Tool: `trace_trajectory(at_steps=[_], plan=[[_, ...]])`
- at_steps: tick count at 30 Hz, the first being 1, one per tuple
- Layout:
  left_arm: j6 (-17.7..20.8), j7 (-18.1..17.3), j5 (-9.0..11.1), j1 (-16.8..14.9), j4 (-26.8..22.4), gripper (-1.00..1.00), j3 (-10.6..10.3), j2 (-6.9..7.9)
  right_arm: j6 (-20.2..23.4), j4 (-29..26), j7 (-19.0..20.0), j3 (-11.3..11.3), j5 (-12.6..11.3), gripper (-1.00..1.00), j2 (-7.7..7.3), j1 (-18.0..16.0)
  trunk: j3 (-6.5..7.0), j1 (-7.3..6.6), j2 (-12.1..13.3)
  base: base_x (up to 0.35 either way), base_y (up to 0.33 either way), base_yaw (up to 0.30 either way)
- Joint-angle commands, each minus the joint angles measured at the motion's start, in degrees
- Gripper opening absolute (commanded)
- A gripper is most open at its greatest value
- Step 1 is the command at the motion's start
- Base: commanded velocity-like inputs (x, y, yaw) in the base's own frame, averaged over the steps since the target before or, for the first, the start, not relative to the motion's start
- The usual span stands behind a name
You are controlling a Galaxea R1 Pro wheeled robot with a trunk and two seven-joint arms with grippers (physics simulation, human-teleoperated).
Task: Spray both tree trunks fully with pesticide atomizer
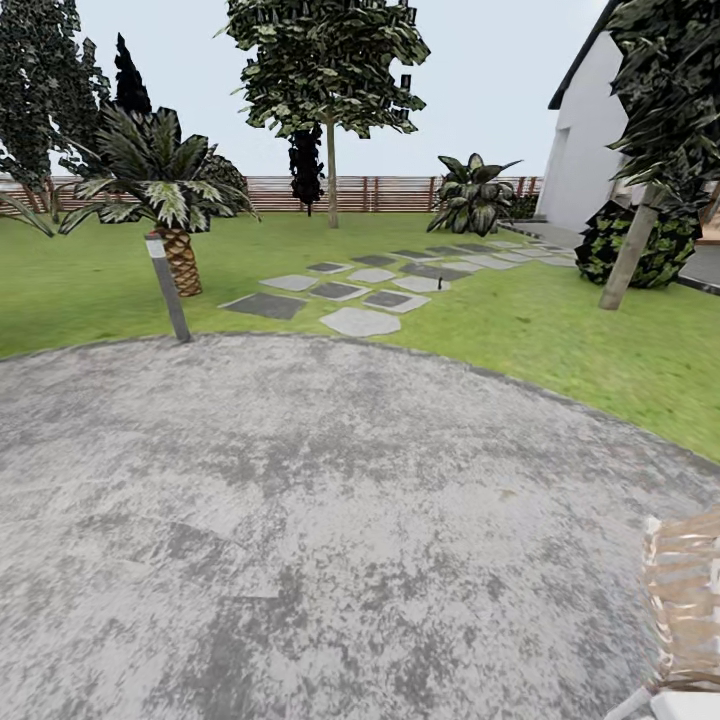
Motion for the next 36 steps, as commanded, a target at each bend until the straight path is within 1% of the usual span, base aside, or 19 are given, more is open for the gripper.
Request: trace_trajectory(at_steps=[1, 17, 36], plan=[[0.0, 0.0, 0.0, 0.0, 0.0, 1.0, 0.0, 0.0, 0.0, 0.0, 0.0, 0.0, 0.0, 1.0, 0.0, 0.0, 0.0, 0.0, 0.0, 0.34, 0.099, 0.0], [0.1, 0.0, 0.0, 0.0, 0.0, 1.0, 0.0, -0.03, 0.0, 0.1, 0.0, 0.1, 0.0, 1.0, 0.0, 0.0, 0.0, 0.0, 0.0, 0.34, 0.079, 0.0], [0.1, 0.0, 0.0, 0.0, 0.0, 1.0, 0.0, -0.01, 0.0, 0.2, 0.2, 0.4, 0.1, 1.0, 0.0, 0.0, 0.0, 0.0, 0.0, 0.34, 0.004, 0.0]])
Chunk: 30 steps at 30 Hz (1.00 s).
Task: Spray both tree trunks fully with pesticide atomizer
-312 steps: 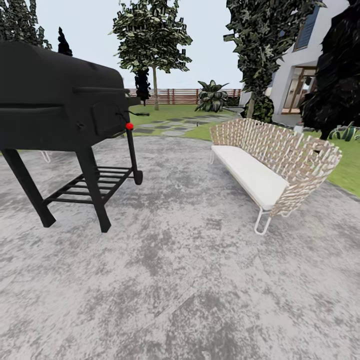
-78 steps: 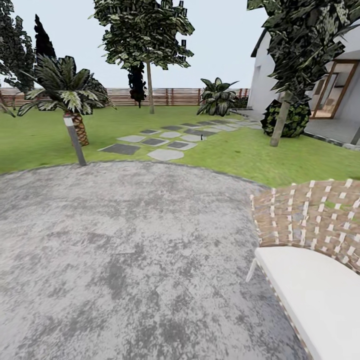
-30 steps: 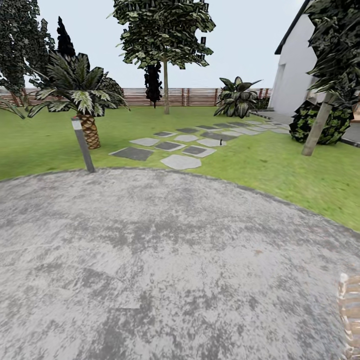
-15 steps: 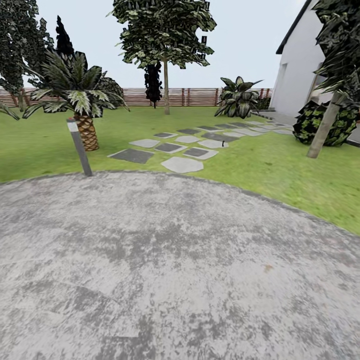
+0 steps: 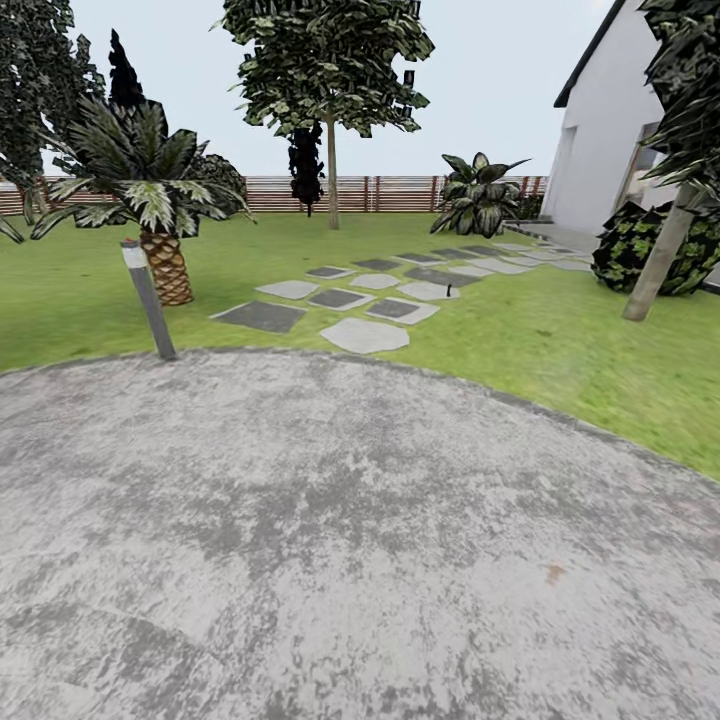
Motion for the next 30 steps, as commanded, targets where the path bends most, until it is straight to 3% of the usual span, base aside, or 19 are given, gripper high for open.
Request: trace_trajectory(at_steps=[1, 30], plan=[[0.0, 0.0, 0.0, 0.0, 0.0, 1.0, 0.0, -0.01, 0.0, 0.0, 0.0, 0.0, 0.0, 1.0, 0.0, 0.0, 0.0, 0.0, 0.0, 0.34, 0.0, 0.0], [-0.1, 0.0, 0.0, 0.0, 0.0, 1.0, 0.0, -0.04, 0.1, 0.1, 0.0, 0.1, 0.0, 1.0, 0.0, 0.0, 0.0, 0.0, 0.0, 0.34, 0.0, 0.0]])
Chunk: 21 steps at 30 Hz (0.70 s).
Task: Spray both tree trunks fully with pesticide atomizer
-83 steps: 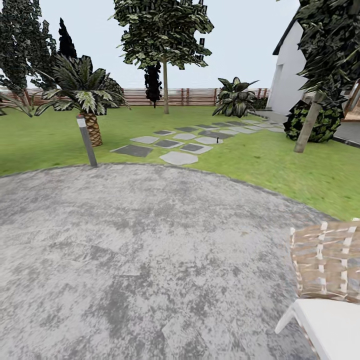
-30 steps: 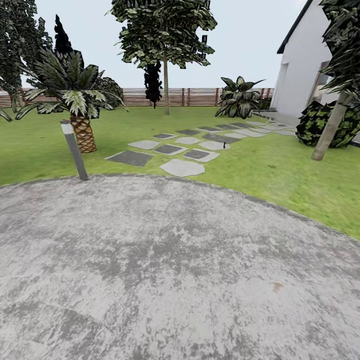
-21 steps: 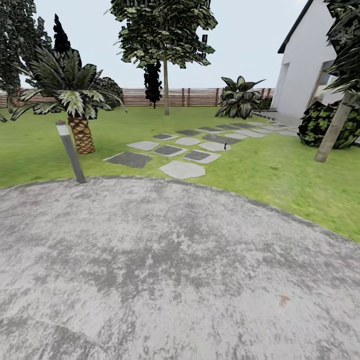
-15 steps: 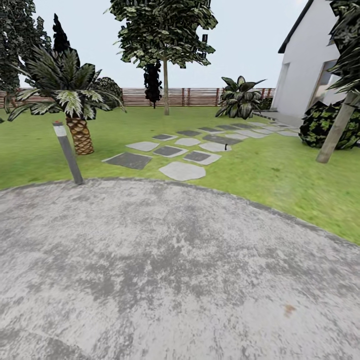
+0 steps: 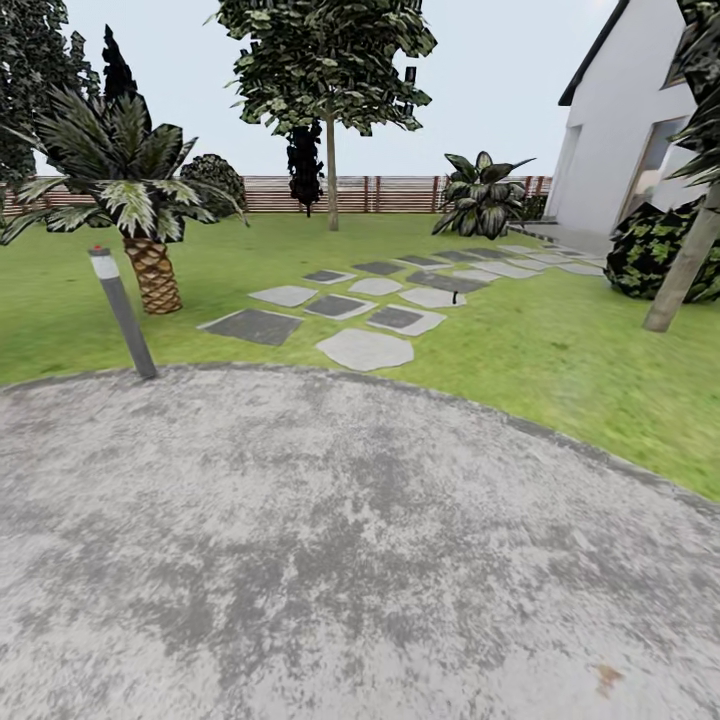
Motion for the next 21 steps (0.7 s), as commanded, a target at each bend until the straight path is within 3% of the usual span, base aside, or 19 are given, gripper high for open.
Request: trace_trajectory(at_steps=[1, 21], plan=[[0.0, 0.0, 0.0, 0.0, 0.0, 1.0, 0.0, 0.0, 0.0, 0.0, 0.0, 0.0, 0.0, 1.0, 0.0, 0.0, 0.0, 0.0, 0.0, 0.34, 0.0, 0.0], [0.1, 0.0, 0.0, 0.0, 0.0, 1.0, 0.0, 0.0, -0.1, 0.0, 0.0, 0.0, 0.0, 1.0, 0.0, 0.0, 0.0, 0.0, 0.0, 0.34, 0.0, 0.0]])
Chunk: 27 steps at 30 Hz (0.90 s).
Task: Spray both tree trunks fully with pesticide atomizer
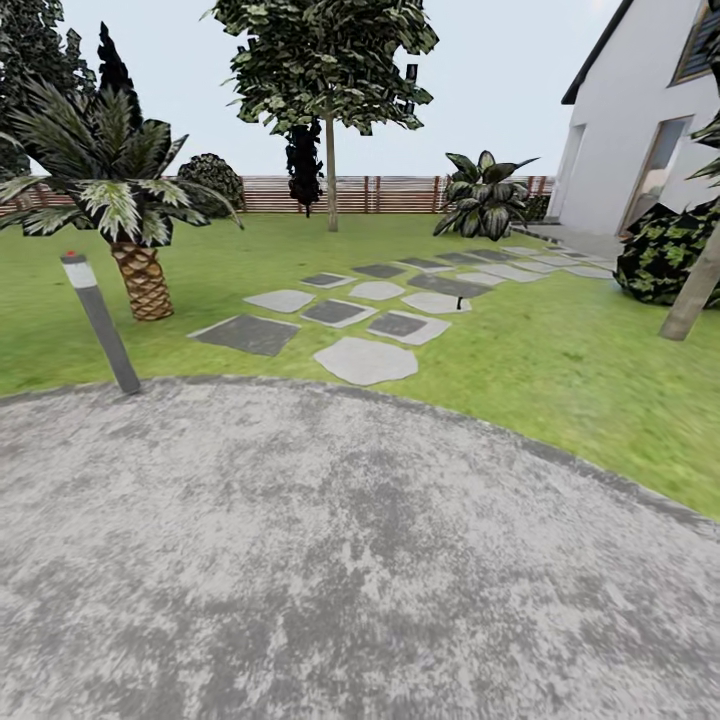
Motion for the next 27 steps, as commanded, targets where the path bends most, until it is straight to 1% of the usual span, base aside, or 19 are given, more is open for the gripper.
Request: trace_trajectory(at_steps=[1, 27], plan=[[0.0, 0.0, 0.0, 0.0, 0.0, 1.0, 0.0, 0.0, 0.0, 0.0, 0.0, 0.0, 0.0, 1.0, 0.0, 0.0, 0.0, 0.0, 0.0, 0.34, 0.0, 0.0], [0.0, 0.0, 0.0, 0.0, 0.0, 1.0, 0.0, 0.0, 0.0, 0.0, 0.0, 0.0, 0.0, 1.0, 0.01, 0.0, 0.0, 0.0, 0.0, 0.34, 0.0, 0.0]])
